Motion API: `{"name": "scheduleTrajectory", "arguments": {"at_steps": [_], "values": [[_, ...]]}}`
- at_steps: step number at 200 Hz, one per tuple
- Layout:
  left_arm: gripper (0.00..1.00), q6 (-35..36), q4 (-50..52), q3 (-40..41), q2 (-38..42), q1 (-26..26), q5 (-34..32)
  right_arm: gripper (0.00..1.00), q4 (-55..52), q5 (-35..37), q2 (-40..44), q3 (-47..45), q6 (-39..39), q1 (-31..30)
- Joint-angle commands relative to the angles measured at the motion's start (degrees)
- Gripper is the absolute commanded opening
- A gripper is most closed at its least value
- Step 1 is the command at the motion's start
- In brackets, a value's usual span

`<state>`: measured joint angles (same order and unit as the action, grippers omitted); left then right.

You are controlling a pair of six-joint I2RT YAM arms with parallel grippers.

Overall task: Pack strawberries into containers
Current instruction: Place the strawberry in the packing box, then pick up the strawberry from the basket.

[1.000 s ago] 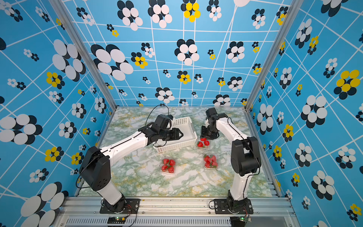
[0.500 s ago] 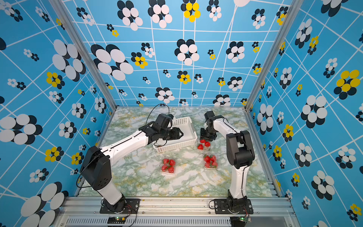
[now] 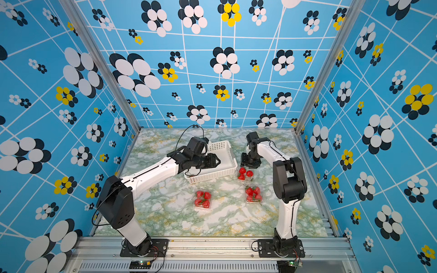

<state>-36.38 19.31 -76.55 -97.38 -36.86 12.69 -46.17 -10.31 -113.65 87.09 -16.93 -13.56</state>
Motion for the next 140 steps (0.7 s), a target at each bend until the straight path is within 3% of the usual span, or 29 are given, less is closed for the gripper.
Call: {"name": "scheduleTrajectory", "arguments": {"at_steps": [1, 34, 64, 98, 140], "values": [[0.56, 0.4, 1.0, 1.6, 2.8, 0.8, -2.2, 0.52, -2.5, 3.7, 7.8, -1.5, 0.6, 0.1], [0.56, 0.4, 3.2, 7.4, 8.6, 4.7, -3.5, 0.52, -6.9, 4.2, 14.8, 0.0, 2.0, -3.1], [0.56, 0.4, 5.5, 13.2, 15.6, 8.8, -5.5, 0.52, -9.1, 0.4, 13.1, 4.2, 1.5, -10.3], [0.57, -0.6, 6.3, 19.4, 21.0, 15.4, -4.3, 0.52, -9.4, -1.9, 2.3, 16.9, 0.4, -19.4], [0.57, -1.5, 5.9, 23.6, 21.4, 19.8, -2.6, 0.51, -12.6, -2.5, -15.8, 35.5, 1.1, -26.9]]}}
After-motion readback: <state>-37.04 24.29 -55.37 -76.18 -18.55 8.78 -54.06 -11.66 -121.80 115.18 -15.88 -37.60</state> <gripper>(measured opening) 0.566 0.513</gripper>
